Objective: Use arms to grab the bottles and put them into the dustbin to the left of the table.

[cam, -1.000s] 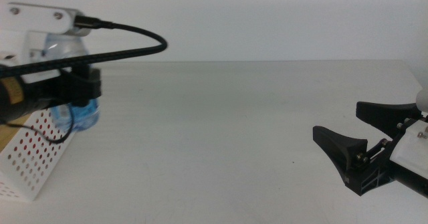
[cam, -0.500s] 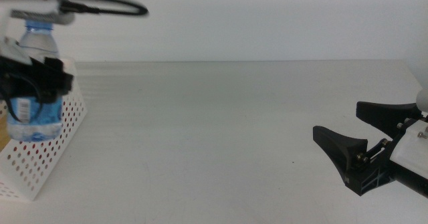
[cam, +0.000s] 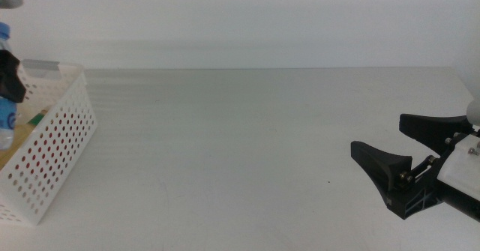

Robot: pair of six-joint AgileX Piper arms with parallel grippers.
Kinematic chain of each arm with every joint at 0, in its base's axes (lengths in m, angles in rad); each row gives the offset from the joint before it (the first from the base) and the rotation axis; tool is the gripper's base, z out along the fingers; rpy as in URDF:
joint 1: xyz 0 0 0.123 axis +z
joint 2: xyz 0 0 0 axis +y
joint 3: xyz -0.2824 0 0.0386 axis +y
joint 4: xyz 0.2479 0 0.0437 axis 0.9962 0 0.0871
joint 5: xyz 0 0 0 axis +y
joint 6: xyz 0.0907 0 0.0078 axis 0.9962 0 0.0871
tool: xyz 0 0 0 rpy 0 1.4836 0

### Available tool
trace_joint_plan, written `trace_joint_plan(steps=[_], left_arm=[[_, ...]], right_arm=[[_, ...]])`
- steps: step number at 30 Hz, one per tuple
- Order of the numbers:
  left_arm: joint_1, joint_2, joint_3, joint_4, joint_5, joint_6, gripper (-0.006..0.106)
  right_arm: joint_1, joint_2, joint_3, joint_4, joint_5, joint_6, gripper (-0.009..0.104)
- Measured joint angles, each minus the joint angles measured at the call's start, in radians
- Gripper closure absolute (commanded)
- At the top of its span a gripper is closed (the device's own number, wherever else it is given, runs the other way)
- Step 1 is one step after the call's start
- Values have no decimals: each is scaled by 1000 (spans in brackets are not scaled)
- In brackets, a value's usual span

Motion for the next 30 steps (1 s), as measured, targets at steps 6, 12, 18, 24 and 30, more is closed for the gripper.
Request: trace_joint_plan(steps=[6, 12, 18, 24, 30], left_arm=[[73, 158, -148, -27, 123, 58, 105], [79, 283, -220, -38, 131, 84, 105], [79, 358, -221, -34, 133, 92, 105], [79, 368, -222, 13, 84, 92, 105], [79, 387, -224, 73, 41, 101, 98]], right_arm=[[0, 0, 0, 0, 0, 0, 26], [0, 0, 0, 0, 0, 0, 26], [0, 0, 0, 0, 0, 0, 26], [0, 0, 0, 0, 0, 0, 26], [0, 0, 0, 0, 0, 0, 26]])
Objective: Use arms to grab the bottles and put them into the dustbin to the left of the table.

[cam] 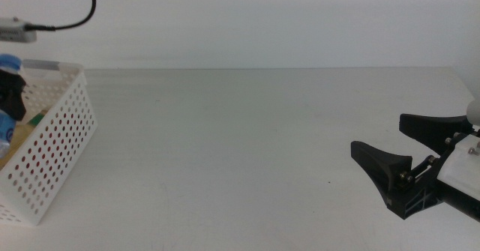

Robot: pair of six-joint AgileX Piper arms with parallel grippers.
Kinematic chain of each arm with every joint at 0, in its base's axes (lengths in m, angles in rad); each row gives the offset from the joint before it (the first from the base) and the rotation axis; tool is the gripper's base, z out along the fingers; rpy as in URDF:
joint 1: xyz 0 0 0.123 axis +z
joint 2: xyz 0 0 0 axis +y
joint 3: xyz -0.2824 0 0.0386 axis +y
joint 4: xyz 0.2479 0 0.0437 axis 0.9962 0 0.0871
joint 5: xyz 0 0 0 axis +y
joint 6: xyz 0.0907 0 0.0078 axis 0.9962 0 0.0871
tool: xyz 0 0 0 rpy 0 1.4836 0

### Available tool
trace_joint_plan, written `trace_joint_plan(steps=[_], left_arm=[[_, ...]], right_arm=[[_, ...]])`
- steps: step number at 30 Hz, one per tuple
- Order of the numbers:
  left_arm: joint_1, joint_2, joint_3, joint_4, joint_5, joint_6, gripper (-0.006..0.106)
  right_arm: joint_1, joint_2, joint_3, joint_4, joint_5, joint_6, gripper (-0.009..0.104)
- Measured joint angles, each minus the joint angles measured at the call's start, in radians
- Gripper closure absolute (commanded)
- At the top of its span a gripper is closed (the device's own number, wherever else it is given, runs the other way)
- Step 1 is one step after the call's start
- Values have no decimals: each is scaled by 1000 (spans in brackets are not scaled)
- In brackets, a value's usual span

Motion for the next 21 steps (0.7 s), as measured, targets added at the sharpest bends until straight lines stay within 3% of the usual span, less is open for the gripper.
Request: trace_joint_plan(steps=[6, 14, 21], left_arm=[[0, 67, 0, 4, -9, 32, 74], [0, 80, 0, 1, -21, 44, 10], [-16, 59, -16, -18, 4, 49, 10]], right_arm=[[0, 0, 0, 0, 0, 0, 26], [0, 0, 0, 0, 0, 0, 26], [0, 0, 0, 0, 0, 0, 26]])
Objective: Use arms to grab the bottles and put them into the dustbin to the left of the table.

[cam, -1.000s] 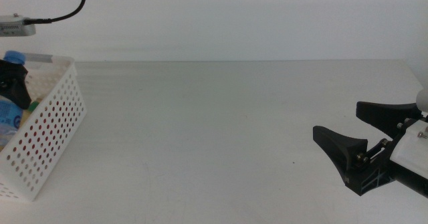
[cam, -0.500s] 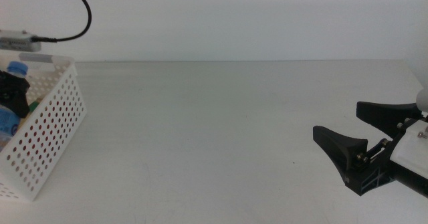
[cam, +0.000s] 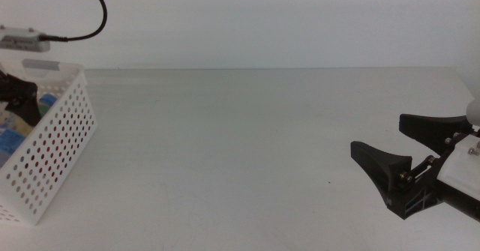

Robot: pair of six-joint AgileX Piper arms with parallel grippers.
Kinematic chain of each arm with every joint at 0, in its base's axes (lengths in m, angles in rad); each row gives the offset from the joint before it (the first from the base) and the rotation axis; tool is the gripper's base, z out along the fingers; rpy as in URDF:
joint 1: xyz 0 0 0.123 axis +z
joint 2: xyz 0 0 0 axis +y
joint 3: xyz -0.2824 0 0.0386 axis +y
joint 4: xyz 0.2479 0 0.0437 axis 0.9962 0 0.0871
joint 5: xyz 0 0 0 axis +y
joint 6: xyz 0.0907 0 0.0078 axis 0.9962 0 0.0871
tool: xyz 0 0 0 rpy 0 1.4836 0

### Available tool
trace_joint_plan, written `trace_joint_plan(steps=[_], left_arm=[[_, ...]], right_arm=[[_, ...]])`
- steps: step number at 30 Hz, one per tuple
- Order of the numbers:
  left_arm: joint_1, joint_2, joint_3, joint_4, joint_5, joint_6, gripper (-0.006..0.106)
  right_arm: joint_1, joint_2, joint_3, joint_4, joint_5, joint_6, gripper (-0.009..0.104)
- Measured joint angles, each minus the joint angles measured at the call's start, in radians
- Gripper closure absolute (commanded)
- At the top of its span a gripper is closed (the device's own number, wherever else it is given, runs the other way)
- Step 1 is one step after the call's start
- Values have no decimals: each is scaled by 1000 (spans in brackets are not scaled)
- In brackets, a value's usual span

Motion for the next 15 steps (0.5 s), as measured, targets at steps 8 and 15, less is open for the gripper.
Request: trace_joint_plan(steps=[8, 15], left_arm=[[-92, -117, -33, 64, 0, -105, 11], [-195, -311, -16, 76, -50, -162, 14]], right_arm=[[0, 0, 0, 0, 0, 0, 26], [0, 0, 0, 0, 0, 0, 26]])
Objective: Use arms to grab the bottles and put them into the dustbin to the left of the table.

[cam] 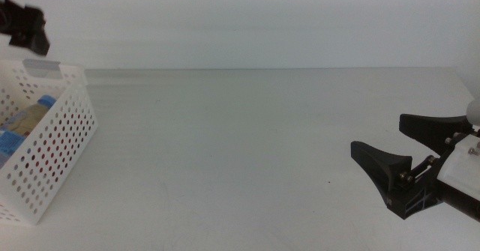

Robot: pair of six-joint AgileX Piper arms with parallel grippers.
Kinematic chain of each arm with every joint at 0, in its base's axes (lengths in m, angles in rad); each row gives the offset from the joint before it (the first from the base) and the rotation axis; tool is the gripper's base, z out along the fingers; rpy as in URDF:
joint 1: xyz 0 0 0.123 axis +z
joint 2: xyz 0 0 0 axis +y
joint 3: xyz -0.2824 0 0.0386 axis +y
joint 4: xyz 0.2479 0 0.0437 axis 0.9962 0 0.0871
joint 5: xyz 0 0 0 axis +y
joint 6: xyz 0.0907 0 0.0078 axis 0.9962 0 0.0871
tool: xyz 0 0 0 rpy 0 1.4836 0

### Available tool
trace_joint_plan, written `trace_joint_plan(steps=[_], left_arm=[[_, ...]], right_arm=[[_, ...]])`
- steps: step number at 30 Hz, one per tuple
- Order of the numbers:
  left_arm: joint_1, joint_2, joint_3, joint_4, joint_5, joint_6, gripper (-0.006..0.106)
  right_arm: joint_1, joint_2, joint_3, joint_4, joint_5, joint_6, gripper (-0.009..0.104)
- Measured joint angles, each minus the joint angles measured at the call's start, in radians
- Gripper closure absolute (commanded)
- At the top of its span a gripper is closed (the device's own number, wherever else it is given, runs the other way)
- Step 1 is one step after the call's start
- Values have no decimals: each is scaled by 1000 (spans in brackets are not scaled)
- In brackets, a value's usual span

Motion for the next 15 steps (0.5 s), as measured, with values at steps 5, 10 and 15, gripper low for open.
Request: trace_joint_plan(steps=[5, 10, 15], left_arm=[[-101, -243, 212, -14, -234, -3, 19], [-137, -397, 376, -41, -375, -12, 19], [-165, -548, 562, -81, -515, -14, 19]], right_arm=[[0, 0, 0, 0, 0, 0, 26], [0, 0, 0, 0, 0, 0, 26], [0, 0, 0, 0, 0, 0, 26]])
